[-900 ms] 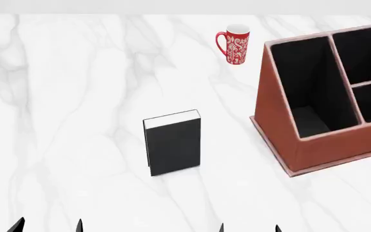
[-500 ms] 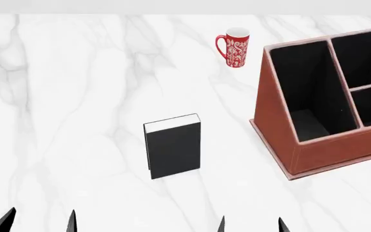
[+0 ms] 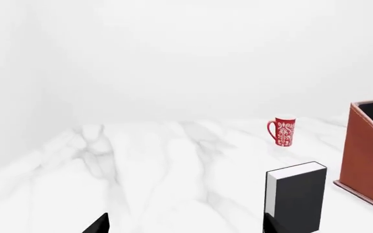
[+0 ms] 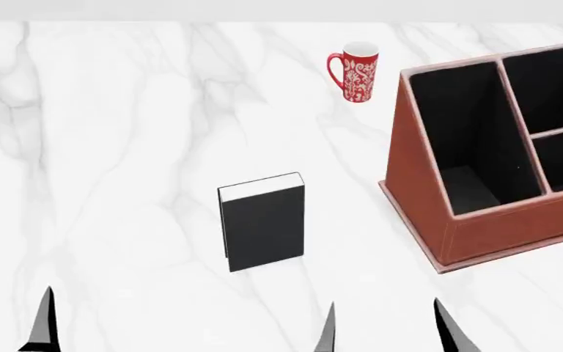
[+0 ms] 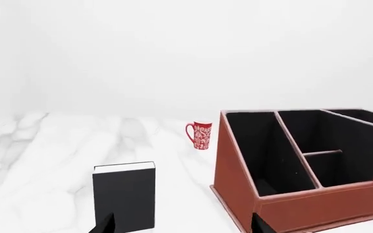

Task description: Pick up the book and place it in the left compartment of the caddy.

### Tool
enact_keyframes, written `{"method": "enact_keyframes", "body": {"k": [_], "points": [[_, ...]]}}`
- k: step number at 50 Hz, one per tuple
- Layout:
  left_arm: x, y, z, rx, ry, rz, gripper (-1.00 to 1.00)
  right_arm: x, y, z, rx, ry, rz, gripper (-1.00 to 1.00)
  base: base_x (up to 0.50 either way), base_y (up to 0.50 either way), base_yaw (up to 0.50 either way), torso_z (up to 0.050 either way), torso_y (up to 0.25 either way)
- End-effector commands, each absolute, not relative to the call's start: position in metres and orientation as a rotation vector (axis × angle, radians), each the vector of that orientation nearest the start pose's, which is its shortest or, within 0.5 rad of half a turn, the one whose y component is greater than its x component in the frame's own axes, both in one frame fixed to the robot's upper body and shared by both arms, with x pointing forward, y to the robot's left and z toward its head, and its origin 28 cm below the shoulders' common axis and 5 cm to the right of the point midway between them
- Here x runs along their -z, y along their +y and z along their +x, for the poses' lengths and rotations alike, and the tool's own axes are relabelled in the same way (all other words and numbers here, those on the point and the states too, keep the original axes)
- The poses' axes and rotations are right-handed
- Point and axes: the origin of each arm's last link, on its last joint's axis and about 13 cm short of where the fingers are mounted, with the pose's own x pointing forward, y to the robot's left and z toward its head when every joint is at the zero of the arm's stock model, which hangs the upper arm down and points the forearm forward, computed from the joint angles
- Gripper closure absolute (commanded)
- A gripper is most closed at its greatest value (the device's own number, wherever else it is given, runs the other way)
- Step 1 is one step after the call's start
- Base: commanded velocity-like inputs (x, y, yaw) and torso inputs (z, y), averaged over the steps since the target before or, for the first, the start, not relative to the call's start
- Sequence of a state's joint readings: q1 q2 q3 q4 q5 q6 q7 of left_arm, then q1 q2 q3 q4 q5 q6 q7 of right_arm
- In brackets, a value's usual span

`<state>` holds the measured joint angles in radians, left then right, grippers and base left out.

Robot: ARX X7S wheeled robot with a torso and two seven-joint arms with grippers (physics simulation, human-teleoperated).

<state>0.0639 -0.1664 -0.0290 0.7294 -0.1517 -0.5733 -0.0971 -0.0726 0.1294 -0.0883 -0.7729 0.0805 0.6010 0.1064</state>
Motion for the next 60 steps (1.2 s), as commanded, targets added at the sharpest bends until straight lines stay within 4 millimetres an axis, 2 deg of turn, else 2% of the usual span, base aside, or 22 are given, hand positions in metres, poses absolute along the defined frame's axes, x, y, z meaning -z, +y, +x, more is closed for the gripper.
{"method": "enact_keyframes", "body": {"k": [1, 14, 35, 41, 60], "points": [[-0.132, 0.231, 0.161, -0.017, -0.113, 0.060, -1.00, -0.146, -0.098, 0.146, -0.067, -0.142, -0.060, -1.00, 0.00, 0.00, 0.00, 0.000, 0.000], [-0.136, 0.233, 0.158, -0.011, -0.127, 0.059, -1.00, -0.153, -0.102, 0.141, -0.077, -0.204, -0.060, -1.00, 0.01, 0.00, 0.00, 0.000, 0.000], [-0.137, 0.234, 0.158, -0.005, -0.129, 0.057, -1.00, -0.158, -0.104, 0.138, -0.070, -0.213, -0.058, -1.00, 0.49, 0.00, 0.00, 0.000, 0.000], [-0.137, 0.234, 0.158, 0.000, -0.130, 0.058, -1.00, -0.159, -0.103, 0.137, -0.084, -0.227, -0.062, -1.00, 0.06, 0.00, 0.00, 0.000, 0.003], [-0.138, 0.234, 0.157, 0.009, -0.134, 0.058, -1.00, -0.160, -0.105, 0.138, -0.073, -0.239, -0.048, -1.00, 0.00, -0.44, 0.00, 0.000, 0.000]]}}
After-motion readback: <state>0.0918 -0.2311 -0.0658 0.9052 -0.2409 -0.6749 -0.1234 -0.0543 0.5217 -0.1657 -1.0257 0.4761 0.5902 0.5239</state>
